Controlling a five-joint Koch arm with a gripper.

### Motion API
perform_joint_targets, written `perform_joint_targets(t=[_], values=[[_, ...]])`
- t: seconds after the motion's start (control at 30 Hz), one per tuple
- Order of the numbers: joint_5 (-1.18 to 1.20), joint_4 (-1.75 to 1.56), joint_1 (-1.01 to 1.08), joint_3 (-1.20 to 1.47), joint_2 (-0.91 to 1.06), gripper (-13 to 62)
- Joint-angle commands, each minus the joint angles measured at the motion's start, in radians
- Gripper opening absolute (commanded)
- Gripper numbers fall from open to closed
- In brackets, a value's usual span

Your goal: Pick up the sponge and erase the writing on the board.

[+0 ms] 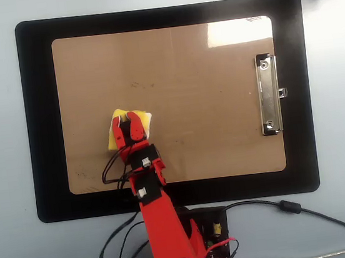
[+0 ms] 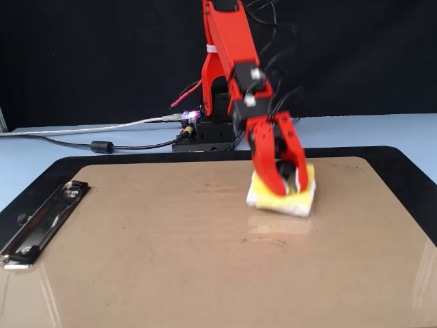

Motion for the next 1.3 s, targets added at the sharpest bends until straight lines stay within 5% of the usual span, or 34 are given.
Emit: perform_joint_targets(t=[0.0, 0.27, 0.8, 0.93, 1.0, 1.27], values=[[-0.034, 0.187, -0.104, -0.098, 0.130, -8.1], [-0.172, 0.256, -0.413, -0.305, -0.048, -8.1], [-0.164, 0.074, -0.445, -0.318, -0.236, -6.9], [-0.167, 0.075, -0.448, -0.310, -0.233, 23.6], [-0.169, 0.081, -0.449, -0.302, -0.227, 32.0], [-0.172, 0.272, -0.440, -0.241, 0.023, 32.8]])
